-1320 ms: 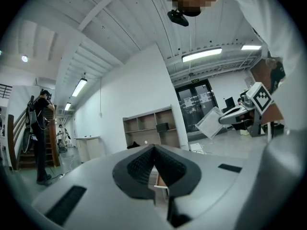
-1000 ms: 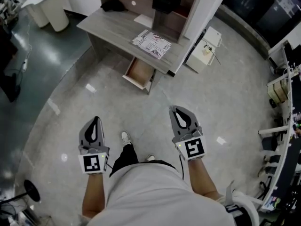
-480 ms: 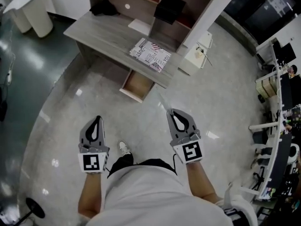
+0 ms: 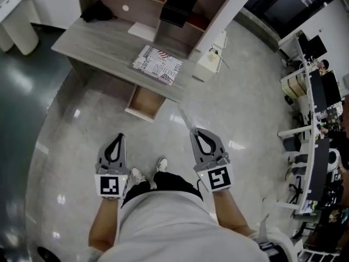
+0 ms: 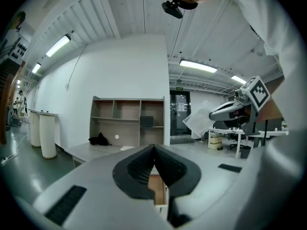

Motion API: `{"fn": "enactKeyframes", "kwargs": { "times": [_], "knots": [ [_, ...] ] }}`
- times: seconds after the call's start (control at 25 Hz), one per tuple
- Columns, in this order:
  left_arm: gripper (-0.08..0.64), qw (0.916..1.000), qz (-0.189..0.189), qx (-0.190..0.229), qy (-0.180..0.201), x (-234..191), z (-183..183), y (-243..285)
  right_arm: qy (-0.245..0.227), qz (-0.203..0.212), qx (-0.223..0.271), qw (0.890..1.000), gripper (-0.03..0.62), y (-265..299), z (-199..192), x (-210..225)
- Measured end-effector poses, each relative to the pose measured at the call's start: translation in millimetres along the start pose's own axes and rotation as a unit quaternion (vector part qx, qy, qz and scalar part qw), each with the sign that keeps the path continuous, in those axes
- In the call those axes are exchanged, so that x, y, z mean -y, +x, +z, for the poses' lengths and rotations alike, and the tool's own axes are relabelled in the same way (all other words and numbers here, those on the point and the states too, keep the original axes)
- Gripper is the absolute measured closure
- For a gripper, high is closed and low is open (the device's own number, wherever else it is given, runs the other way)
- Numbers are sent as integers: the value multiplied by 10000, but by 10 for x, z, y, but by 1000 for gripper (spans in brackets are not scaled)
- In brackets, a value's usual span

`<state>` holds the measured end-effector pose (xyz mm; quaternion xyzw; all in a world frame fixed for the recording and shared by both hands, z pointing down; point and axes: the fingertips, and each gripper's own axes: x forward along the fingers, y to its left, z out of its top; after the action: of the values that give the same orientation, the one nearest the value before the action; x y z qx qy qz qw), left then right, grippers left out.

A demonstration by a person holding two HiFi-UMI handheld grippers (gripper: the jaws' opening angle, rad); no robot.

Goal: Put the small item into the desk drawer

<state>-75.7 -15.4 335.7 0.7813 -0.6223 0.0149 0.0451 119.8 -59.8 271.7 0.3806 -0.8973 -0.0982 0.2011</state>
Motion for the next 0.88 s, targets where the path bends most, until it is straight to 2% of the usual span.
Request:
{"fn": "enactKeyframes", "kwargs": {
  "times": [0.2, 0.4, 0.56, 0.72, 0.88],
  "knots": [
    [543, 10000, 11, -22, 2, 65, 55, 150, 15, 169, 104, 9998, 561, 162, 6, 77],
    [543, 9988, 481, -8, 32, -42, 85, 209, 58, 435, 276, 9987, 561, 419, -53, 221],
    [543, 9966, 801, -151, 113, -121, 104, 271, 53, 629, 405, 9972, 563, 599, -52, 386],
    [543, 9943, 1051, -113, 126, -194, 173, 397, 59, 786, 321, 9964, 561, 771, -154, 498],
    [543, 9918, 1248, -256, 110, -228, 106, 445, 91, 992, 175, 9949, 561, 935, -320, 507]
  ]
}}
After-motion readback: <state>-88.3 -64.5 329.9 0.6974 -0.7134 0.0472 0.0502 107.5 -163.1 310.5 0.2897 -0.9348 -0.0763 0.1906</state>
